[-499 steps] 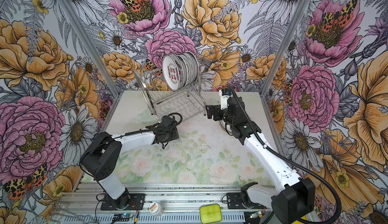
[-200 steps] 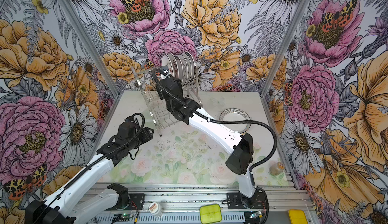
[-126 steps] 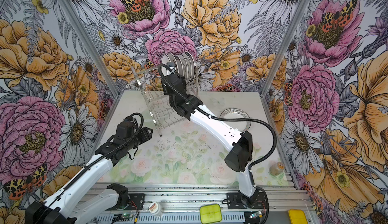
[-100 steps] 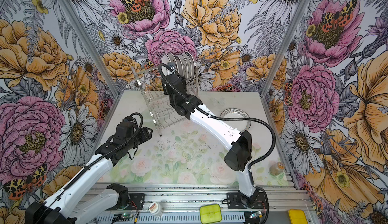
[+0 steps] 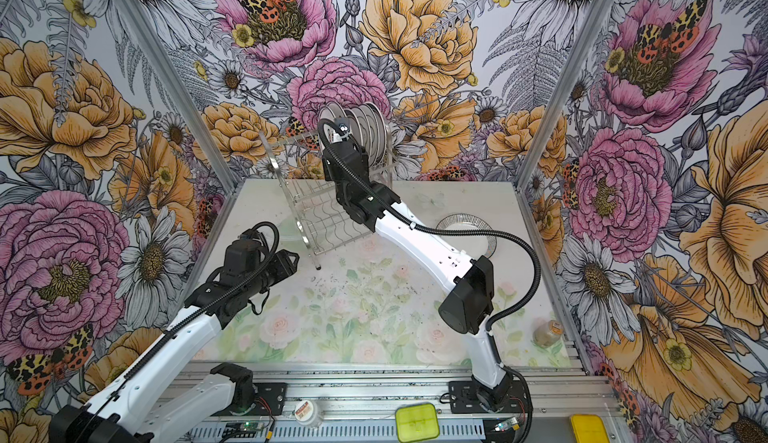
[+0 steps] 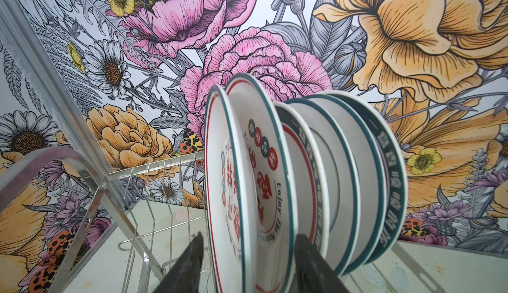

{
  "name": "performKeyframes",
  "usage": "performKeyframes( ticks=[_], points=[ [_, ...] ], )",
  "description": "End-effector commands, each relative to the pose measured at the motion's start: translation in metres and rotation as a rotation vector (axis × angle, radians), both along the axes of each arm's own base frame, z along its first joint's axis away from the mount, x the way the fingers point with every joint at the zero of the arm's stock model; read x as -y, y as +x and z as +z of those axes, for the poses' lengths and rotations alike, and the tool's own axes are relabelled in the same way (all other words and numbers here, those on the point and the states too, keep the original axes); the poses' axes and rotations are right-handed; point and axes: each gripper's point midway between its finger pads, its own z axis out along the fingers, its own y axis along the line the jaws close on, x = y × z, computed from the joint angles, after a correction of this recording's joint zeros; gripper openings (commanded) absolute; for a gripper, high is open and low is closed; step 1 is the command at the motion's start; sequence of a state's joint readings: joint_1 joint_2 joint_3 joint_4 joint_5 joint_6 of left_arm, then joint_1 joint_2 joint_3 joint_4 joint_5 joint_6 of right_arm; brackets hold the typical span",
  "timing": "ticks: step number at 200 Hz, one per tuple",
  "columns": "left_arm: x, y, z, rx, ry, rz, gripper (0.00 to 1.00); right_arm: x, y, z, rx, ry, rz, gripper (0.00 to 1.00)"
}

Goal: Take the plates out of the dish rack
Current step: 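Close the right gripper on the rim of the front white plate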

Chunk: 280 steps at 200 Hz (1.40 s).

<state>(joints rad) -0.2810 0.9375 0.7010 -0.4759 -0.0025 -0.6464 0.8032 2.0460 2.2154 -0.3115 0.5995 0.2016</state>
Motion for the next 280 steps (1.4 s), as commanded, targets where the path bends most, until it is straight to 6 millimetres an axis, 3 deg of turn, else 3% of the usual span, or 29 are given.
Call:
performKeyframes(
  ticks=[1, 103, 179, 230, 280],
  points=[
    [-0.001, -0.004, -0.003, -0.007, 0.004, -0.020, 0.64, -0.008, 0.005, -0.010, -0.018, 0.002, 0.018, 0.57],
    [0.000, -0.001, -0.008, -0.014, 0.008, -0.024, 0.64, 0.001, -0.024, -0.002, -0.007, -0.053, -0.015, 0.62],
    [-0.001, -0.001, -0.006, -0.005, 0.008, -0.024, 0.64, 0.003, -0.024, 0.001, -0.015, -0.012, -0.007, 0.62],
    [-0.002, -0.001, -0.005, -0.001, 0.004, -0.027, 0.64, 0.020, -0.032, 0.010, -0.007, -0.006, -0.040, 0.72],
    [-0.001, 0.000, -0.003, 0.007, -0.004, -0.029, 0.64, 0.016, -0.051, 0.019, -0.022, 0.065, 0.046, 0.72]
  ],
)
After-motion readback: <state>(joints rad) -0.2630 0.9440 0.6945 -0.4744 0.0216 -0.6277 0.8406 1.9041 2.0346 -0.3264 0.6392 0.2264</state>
